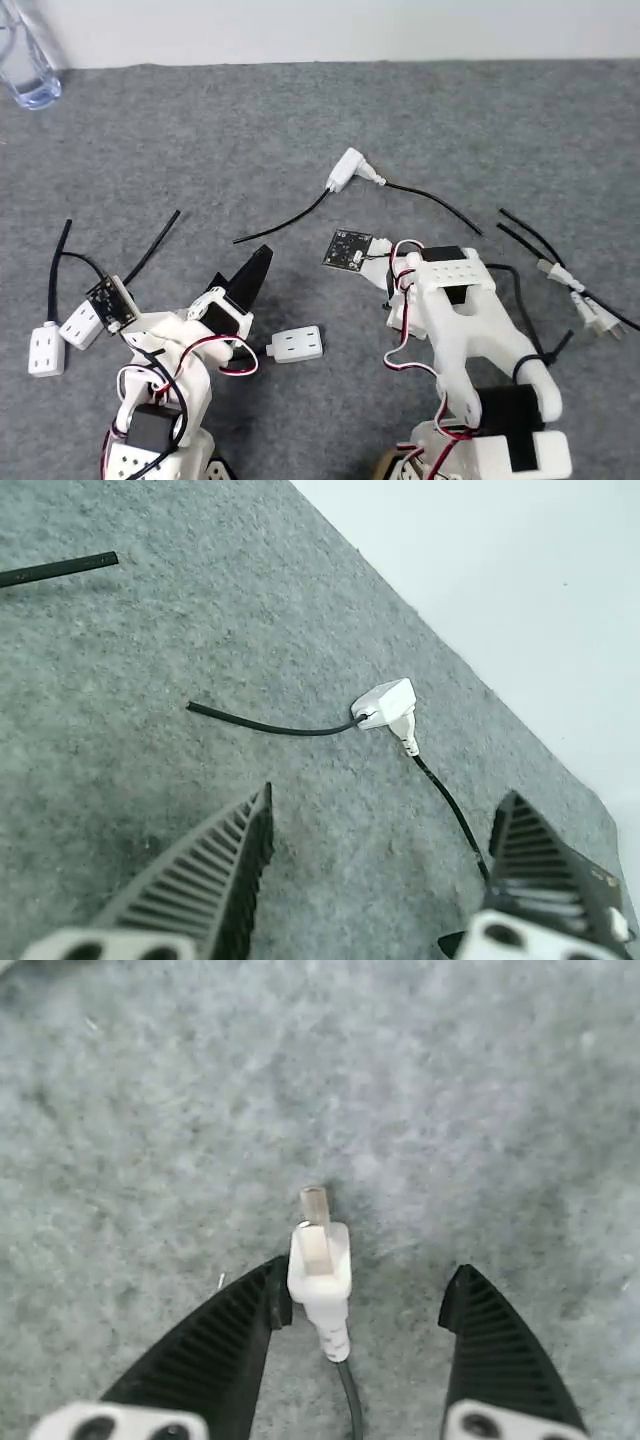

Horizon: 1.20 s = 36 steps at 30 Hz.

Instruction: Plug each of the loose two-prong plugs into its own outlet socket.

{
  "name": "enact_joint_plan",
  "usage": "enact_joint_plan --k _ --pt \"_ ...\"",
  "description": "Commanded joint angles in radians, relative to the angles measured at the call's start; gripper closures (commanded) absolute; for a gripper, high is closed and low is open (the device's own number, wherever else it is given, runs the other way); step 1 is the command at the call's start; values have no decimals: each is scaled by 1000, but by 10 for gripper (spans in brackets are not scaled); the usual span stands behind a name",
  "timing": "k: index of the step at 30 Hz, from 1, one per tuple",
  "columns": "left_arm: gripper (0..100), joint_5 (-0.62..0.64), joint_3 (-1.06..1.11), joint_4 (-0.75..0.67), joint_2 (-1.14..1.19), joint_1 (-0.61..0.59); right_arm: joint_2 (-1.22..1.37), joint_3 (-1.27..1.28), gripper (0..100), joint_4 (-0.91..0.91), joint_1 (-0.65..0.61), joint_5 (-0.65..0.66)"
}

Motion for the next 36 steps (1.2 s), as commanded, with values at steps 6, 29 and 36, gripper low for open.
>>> enact_joint_plan --k 6,29,36 --pt "670 2 -13 2 -9 6 -116 -109 750 159 -4 46" --pt "670 2 -13 3 -8 6 10 -147 751 25 7 52" --pt "670 2 -13 3 -8 6 -5 -157 751 35 8 78"
